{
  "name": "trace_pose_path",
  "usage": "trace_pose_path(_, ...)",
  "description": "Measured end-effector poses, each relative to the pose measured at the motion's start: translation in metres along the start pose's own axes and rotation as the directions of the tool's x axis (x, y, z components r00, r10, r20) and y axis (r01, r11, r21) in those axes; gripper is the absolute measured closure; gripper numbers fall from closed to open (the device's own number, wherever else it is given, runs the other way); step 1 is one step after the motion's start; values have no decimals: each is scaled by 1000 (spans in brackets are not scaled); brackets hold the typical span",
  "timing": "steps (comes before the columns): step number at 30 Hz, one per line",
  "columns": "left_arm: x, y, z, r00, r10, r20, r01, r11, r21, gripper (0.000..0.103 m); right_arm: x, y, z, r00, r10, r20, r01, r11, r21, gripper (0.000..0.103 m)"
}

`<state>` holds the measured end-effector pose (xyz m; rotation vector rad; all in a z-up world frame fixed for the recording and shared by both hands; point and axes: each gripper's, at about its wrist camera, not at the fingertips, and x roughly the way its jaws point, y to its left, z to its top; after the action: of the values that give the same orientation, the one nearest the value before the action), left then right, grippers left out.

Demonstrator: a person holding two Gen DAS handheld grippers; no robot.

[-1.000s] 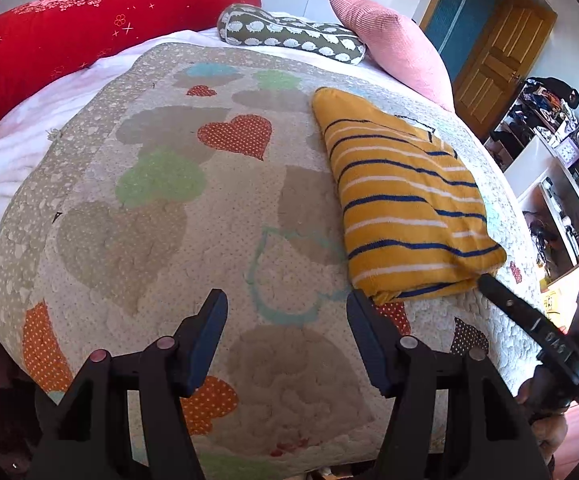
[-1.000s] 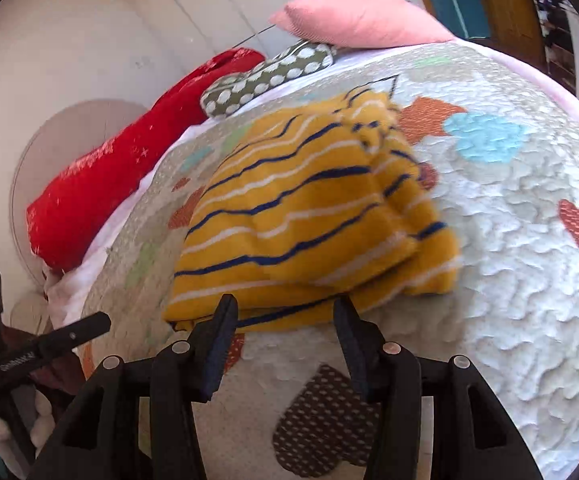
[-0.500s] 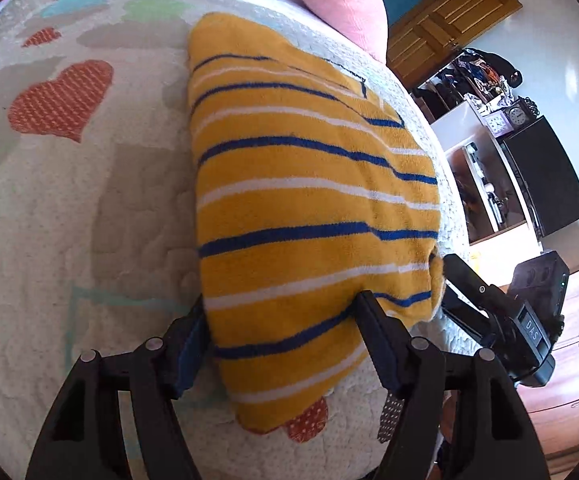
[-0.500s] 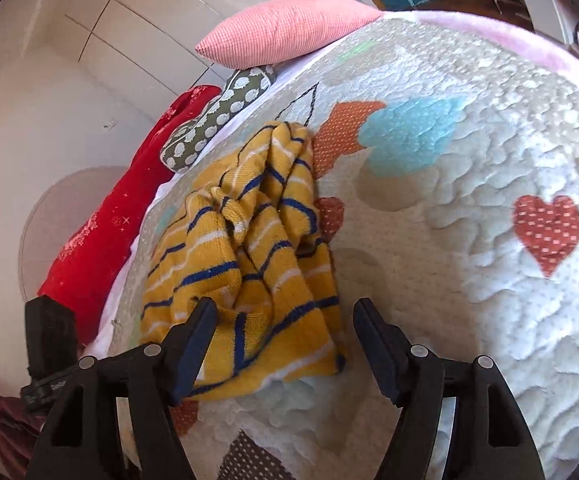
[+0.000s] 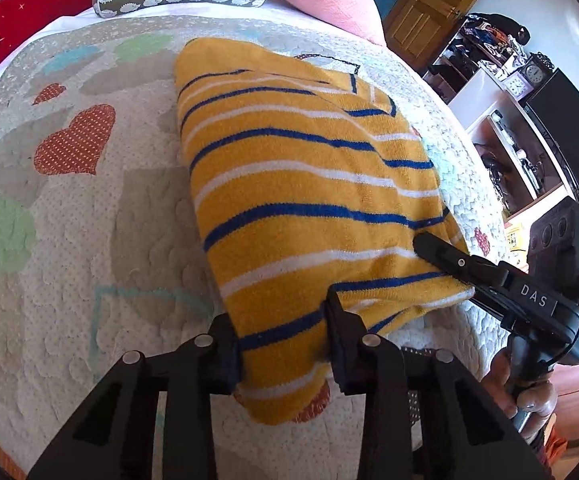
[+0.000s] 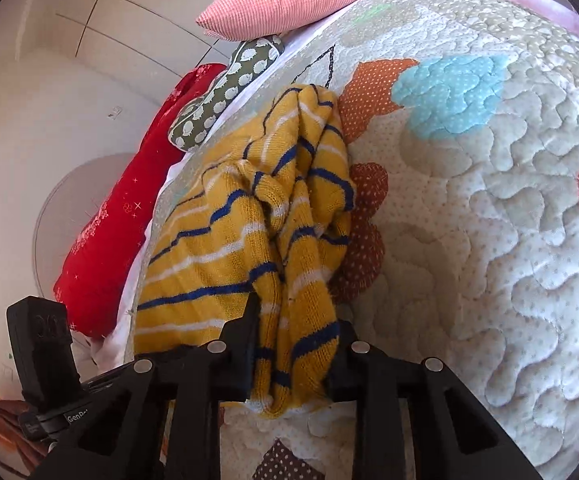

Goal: Fold small clothes

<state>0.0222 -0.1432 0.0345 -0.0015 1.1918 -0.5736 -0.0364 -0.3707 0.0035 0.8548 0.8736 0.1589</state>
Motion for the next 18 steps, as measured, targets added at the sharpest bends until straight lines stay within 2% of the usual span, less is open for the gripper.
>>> trace_pose_path(3, -9, -3, -20, 1000, 6, -6, -6, 1000, 10, 70, -16, 3, -23, 1000, 0, 7, 0, 1000, -20, 77)
trace_pose_path(5, -11, -6, -36, 999, 36, 3, -36, 999, 28, 68, -24, 4, -43, 1000, -25, 6, 25, 998, -51, 77)
trace_pose_path(7, -16, -6, -50, 997, 74, 25, -75, 997, 31, 60, -32, 3, -57, 999, -44, 18, 45, 995, -87, 75)
trace_pose_path(8, -20, -5, -54, 996, 76, 36, -77, 997, 21, 60, -39, 3, -61, 998, -57, 37, 60, 993, -102, 71)
trace_pose_path(10, -34, 2, -62, 995, 77, 60, -77, 997, -5, 58, -55, 4, -60, 994, -85, 71, 92, 991, -100, 64)
trace_pose_path(12, -49, 6, -68, 991, 94, 95, -92, 996, -22, 57, -75, 12, -54, 985, -111, 134, 126, 986, -108, 63)
trace_pose_path(15, -64, 8, -75, 971, 189, 148, -187, 982, -33, 54, -92, 38, -40, 965, -127, 230, 168, 971, -171, 63)
trace_pose_path(18, -71, 11, -78, 954, 250, 166, -248, 968, -34, 51, -73, 66, -26, 969, -123, 214, 173, 957, -232, 62)
